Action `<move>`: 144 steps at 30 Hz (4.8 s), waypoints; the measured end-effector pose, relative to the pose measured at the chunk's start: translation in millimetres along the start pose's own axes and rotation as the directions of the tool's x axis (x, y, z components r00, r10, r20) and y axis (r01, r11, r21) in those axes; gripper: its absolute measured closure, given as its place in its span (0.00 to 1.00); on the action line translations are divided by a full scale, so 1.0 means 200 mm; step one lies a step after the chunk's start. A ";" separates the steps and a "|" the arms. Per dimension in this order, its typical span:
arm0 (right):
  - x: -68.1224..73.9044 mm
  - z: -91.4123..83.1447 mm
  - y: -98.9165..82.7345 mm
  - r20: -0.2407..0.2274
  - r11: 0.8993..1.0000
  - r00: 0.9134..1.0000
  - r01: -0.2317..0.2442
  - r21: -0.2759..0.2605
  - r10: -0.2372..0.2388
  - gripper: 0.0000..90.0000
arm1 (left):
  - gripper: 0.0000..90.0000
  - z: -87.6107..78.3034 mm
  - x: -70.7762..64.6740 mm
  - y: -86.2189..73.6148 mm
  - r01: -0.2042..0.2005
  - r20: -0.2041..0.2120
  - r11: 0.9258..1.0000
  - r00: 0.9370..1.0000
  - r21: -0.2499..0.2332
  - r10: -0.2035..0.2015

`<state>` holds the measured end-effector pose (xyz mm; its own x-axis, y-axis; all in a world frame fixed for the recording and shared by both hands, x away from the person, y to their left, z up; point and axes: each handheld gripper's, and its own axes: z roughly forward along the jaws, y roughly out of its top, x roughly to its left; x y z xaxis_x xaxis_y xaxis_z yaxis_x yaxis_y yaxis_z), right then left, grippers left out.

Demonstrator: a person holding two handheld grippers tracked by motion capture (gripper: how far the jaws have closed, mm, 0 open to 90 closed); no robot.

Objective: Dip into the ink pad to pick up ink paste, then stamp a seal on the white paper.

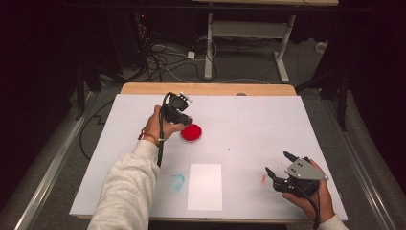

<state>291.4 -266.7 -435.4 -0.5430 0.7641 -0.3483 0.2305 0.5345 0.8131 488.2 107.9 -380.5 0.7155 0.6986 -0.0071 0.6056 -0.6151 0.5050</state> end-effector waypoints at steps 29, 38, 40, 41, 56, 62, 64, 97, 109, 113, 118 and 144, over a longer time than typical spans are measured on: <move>-0.01 -0.01 0.00 0.004 1.000 1.000 -0.011 -0.005 0.011 0.26 | 0.82 0.28 0.00 -0.05 0.025 0.052 0.995 0.998 0.101 -0.030; -0.01 -0.02 0.00 0.002 1.000 1.000 -0.007 -0.024 0.007 0.22 | 0.82 0.29 0.00 -0.06 0.036 0.053 0.995 0.998 0.095 -0.041; -0.01 -0.02 0.01 0.003 0.999 1.000 -0.015 -0.034 0.015 0.21 | 0.82 0.29 0.01 -0.06 0.036 0.059 0.995 0.997 0.092 -0.042; -0.01 -0.02 0.01 0.005 0.999 1.000 -0.016 -0.038 0.017 0.20 | 0.82 0.29 0.01 -0.06 0.039 0.062 0.995 0.997 0.089 -0.045; -0.02 -0.04 0.02 0.020 0.997 1.000 -0.023 -0.067 0.025 0.18 | 0.82 0.29 0.02 -0.07 0.053 0.077 0.995 0.995 0.088 -0.060; -0.02 -0.04 0.02 0.021 0.997 0.999 -0.024 -0.067 0.026 0.19 | 0.82 0.30 0.02 -0.07 0.055 0.078 0.995 0.995 0.088 -0.062; -0.02 -0.04 0.02 0.021 0.998 0.999 -0.022 -0.065 0.024 0.18 | 0.82 0.30 0.02 -0.06 0.055 0.076 0.994 0.995 0.089 -0.062; -0.01 -0.04 0.01 0.018 0.999 1.000 -0.016 -0.052 0.017 0.19 | 0.82 0.30 -0.02 -0.06 0.048 0.029 0.995 0.998 0.089 -0.051; -0.02 -0.04 0.01 0.021 0.998 1.000 -0.020 -0.051 0.021 0.19 | 0.82 0.12 -0.02 -0.10 0.043 0.026 0.996 0.999 -0.079 -0.041; -0.02 -0.03 0.01 0.020 0.999 1.000 -0.020 -0.051 0.021 0.19 | 0.82 0.04 -0.04 -0.12 0.026 0.020 0.991 1.000 -0.132 -0.023; -0.02 -0.03 0.01 0.021 0.999 0.999 -0.026 -0.046 0.027 0.19 | 0.82 -0.03 -0.06 -0.17 -0.003 0.032 0.982 0.999 -0.189 0.009; -0.03 -0.03 0.00 0.020 0.999 0.999 -0.033 -0.043 0.034 0.19 | 0.82 -0.21 -0.28 -0.35 -0.142 0.050 0.956 0.986 -0.256 0.160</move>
<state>290.2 -273.4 -429.8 -0.5182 0.7890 -0.3301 0.2132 0.4930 0.8435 391.7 127.9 -378.8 0.8194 0.5723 0.0308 0.3883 -0.5938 0.7047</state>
